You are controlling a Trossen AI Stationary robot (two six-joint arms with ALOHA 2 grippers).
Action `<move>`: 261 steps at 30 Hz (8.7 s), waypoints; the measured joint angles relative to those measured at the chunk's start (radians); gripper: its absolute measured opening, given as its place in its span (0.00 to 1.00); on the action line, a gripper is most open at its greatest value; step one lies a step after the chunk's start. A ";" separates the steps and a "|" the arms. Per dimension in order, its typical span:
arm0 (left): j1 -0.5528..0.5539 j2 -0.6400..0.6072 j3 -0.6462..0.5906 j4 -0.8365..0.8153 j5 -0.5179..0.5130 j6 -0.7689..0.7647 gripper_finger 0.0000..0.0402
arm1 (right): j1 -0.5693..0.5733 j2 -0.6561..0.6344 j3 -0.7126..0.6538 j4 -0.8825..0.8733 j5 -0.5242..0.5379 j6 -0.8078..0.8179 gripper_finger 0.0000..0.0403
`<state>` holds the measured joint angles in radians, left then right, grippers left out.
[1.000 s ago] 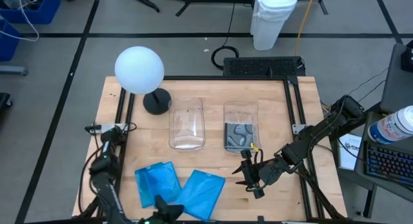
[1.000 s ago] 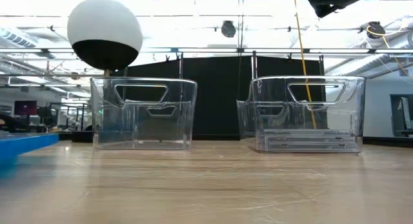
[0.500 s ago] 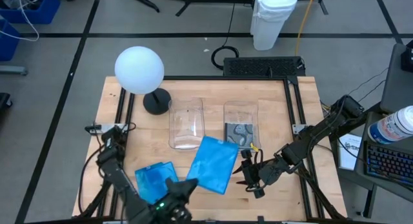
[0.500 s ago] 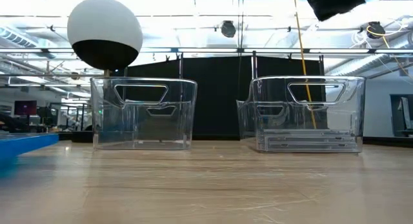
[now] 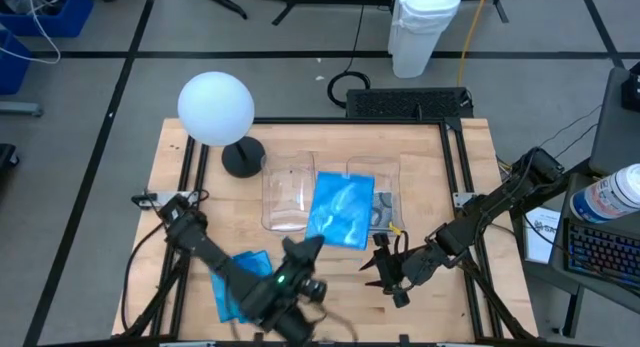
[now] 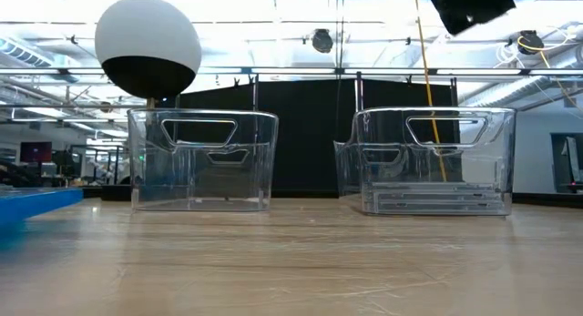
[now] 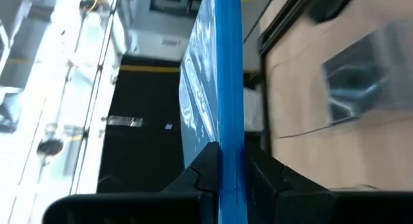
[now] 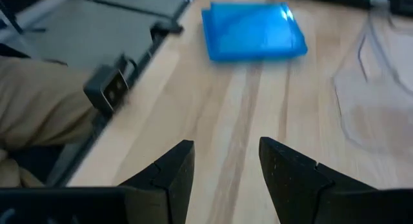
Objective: Pick & place jewel cases by type
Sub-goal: Put the blue CD case into the left transparent bin
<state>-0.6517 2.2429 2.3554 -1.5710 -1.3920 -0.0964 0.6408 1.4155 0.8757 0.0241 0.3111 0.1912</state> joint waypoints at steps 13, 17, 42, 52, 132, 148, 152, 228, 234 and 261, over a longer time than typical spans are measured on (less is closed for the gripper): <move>0.213 -0.013 0.000 -0.001 0.062 0.005 0.11 | 0.067 -0.001 -0.021 0.136 0.000 -0.094 0.41; 0.217 -0.013 -0.052 0.000 0.098 0.008 0.11 | 0.080 -0.001 -0.058 0.201 0.000 -0.103 0.41; 0.040 -0.496 -0.935 -0.001 0.326 -0.634 0.11 | 0.081 -0.001 -0.078 0.204 0.008 -0.099 0.41; 0.032 -0.487 -1.074 0.001 0.330 -0.528 0.11 | 0.064 -0.002 -0.140 0.318 0.109 -0.129 0.41; 0.182 -0.488 -1.161 0.573 0.688 -0.191 0.45 | 0.020 -0.002 -0.185 0.444 0.103 -0.185 0.41; 0.205 -0.488 -1.018 0.437 0.691 -0.182 0.63 | 0.020 -0.002 -0.185 0.444 0.102 -0.185 0.41; 0.176 -0.488 -0.927 0.362 0.772 -0.240 0.65 | 0.020 -0.002 -0.185 0.443 0.102 -0.185 0.41; -0.284 -0.350 -0.999 1.061 0.633 -0.425 0.06 | 0.000 -0.002 -0.185 0.435 0.052 -0.260 0.41; -0.202 -0.196 -0.836 1.012 0.970 -0.432 0.06 | 0.000 -0.002 -0.185 0.435 0.051 -0.259 0.41; -0.244 0.277 -0.089 -0.009 1.025 -1.072 0.00 | 0.001 -0.002 -0.186 0.424 0.050 -0.283 0.41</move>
<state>-0.8959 2.5197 2.2665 -1.5802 -0.3674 -1.1686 0.6413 1.4139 0.6895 0.4476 0.3611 -0.0914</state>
